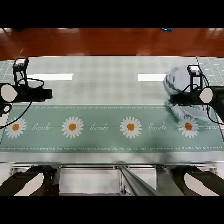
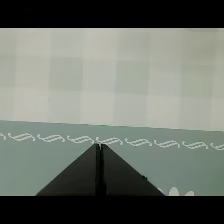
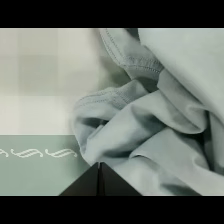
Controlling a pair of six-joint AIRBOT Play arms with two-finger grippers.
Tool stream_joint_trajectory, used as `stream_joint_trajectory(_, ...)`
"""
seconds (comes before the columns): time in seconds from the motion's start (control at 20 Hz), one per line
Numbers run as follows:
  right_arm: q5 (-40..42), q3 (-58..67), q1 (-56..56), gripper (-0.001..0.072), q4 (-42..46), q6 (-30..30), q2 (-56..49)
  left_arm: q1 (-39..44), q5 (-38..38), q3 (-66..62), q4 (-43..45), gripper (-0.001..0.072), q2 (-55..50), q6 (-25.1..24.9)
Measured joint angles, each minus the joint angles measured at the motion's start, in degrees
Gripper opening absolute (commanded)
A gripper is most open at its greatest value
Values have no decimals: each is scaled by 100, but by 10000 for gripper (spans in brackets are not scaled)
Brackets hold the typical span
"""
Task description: Fold the shirts.
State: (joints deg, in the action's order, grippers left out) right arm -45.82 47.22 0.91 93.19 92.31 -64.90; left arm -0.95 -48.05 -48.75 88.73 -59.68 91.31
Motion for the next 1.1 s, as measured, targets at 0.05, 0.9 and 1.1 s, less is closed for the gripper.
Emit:
stream_joint_trajectory(0.05, 2, 0, 0, 21, -2, 0, 0, 0, 0, 0, 0, 18, 0, 0)
stream_joint_trajectory(0.9, 57, 0, 0, 21, 0, 0, 0, 0, 214, 0, 0, 18, 0, 0)
stream_joint_trajectory(1.1, 343, 0, 0, 21, -17, 2, 0, 0, 647, 0, 0, 19, 0, 0)
